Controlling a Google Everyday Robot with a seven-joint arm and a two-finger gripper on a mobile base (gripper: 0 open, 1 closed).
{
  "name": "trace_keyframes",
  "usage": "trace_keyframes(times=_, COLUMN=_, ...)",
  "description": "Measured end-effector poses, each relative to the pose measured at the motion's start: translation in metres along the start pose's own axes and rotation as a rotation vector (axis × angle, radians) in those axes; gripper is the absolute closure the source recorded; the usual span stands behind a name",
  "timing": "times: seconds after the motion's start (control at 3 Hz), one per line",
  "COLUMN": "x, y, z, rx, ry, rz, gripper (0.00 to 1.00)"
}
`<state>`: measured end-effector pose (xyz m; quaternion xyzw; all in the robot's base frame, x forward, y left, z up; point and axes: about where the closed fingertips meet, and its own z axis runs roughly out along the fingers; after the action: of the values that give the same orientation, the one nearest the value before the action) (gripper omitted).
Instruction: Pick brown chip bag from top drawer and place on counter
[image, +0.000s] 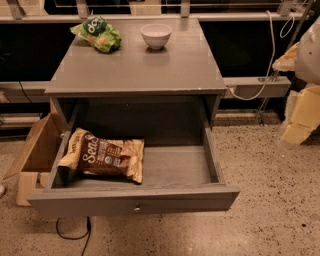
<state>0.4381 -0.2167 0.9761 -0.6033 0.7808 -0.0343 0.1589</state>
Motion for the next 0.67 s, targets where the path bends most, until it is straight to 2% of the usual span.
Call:
trace_keyframes(times=0.33, x=0.000, y=0.000, z=0.000, rx=0.000, ry=0.000, rz=0.000, gripper=0.00)
trace_keyframes(times=0.67, x=-0.026, y=-0.003, z=0.018, rx=-0.023, ry=-0.101, rz=-0.005, gripper=0.00)
